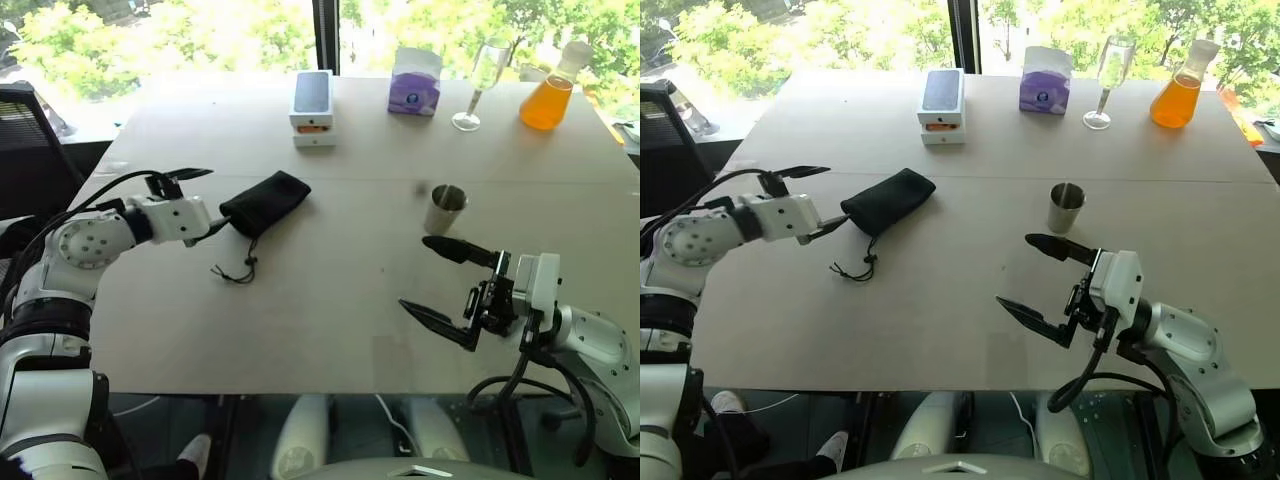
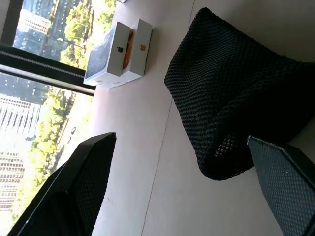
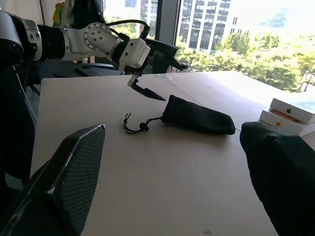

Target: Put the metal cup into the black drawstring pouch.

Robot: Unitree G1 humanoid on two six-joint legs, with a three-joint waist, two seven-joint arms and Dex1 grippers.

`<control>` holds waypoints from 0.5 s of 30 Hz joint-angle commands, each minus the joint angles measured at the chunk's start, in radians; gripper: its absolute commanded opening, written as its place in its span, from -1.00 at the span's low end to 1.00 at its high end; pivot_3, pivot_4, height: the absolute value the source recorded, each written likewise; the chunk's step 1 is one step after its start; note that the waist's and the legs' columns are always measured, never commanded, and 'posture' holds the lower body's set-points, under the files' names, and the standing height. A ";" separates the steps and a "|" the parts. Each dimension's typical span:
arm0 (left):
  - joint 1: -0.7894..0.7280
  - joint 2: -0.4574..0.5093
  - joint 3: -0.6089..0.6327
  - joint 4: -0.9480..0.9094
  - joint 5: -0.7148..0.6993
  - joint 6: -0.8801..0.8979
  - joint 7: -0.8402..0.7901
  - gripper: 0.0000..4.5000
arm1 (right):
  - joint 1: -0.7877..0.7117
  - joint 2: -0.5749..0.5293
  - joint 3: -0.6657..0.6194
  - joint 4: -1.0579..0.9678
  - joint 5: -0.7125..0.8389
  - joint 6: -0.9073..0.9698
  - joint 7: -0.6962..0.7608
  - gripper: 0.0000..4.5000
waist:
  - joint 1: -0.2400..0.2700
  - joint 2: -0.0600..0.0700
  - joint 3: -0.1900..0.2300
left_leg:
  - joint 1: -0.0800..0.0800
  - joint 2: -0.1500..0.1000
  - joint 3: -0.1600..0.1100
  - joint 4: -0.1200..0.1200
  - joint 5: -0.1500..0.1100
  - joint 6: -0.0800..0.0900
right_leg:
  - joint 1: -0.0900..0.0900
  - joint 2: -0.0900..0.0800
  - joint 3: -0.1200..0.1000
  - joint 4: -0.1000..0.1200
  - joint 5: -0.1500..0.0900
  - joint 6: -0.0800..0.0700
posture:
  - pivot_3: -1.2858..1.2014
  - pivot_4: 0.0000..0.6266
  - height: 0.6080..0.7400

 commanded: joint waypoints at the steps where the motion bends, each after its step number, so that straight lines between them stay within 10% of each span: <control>1: -0.048 0.037 -0.044 0.029 0.115 -0.068 0.110 1.00 | 0.002 0.008 -0.008 -0.034 -0.007 -0.028 -0.013 0.98 | 0.001 0.000 0.000 | 0.000 0.000 0.000 0.000 0.000 0.000 | 0.000 0.000 0.000 0.000 0.000 0.000 | 0.03 -0.52 1.00; 15: -0.001 0.049 -0.125 -0.018 0.379 -0.034 0.520 1.00 | -0.013 0.006 -0.009 -0.043 -0.009 -0.005 -0.055 0.98 | 0.004 0.000 0.000 | 0.000 0.000 0.000 0.001 0.000 0.000 | 0.000 0.000 -0.001 0.001 0.000 0.000 | 0.03 -0.52 1.00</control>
